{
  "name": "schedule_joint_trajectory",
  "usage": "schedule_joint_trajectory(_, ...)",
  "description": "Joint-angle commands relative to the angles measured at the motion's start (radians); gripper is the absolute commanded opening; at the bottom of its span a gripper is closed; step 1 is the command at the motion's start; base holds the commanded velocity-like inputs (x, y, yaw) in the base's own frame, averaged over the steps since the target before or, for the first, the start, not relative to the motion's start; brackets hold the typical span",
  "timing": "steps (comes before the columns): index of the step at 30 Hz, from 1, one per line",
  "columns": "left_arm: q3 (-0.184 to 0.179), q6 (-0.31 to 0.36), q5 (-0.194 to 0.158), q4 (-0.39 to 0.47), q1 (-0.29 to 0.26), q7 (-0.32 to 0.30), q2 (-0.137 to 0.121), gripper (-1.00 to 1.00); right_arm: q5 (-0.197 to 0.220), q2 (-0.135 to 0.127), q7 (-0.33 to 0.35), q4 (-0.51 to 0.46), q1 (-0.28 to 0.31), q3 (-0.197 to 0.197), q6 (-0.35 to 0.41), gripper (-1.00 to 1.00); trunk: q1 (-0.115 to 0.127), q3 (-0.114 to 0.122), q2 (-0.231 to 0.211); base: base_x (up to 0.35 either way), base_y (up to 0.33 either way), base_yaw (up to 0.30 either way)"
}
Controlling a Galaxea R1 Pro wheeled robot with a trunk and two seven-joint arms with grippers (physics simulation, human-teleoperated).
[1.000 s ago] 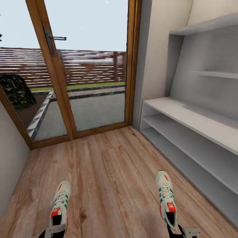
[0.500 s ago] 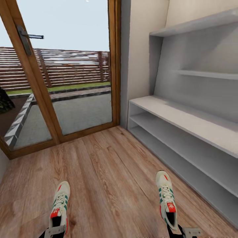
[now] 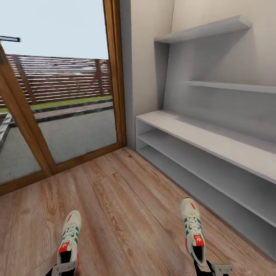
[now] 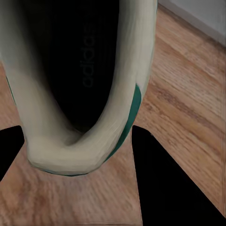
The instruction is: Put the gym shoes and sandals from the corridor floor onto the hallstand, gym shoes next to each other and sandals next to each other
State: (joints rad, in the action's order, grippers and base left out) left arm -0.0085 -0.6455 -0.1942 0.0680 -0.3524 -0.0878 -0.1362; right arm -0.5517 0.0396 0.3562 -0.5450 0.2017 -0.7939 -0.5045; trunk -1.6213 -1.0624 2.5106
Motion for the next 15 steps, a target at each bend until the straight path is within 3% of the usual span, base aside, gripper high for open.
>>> schedule_joint_trajectory(1,-0.001,-0.002,-0.010,-0.001,0.000,-0.009,0.000,-1.00,-0.002,0.001,0.009,-0.001,0.001,-0.008,-0.002,-1.00,0.000,-0.001,0.000,0.032,0.053,-0.268)
schedule_joint_trajectory(15,-0.001,-0.005,-0.008,-0.001,0.000,-0.009,0.000,-1.00,-0.002,0.002,0.009,-0.001,0.001,-0.008,-0.002,-1.00,0.000,-0.001,0.000,0.005,0.007,-0.268)
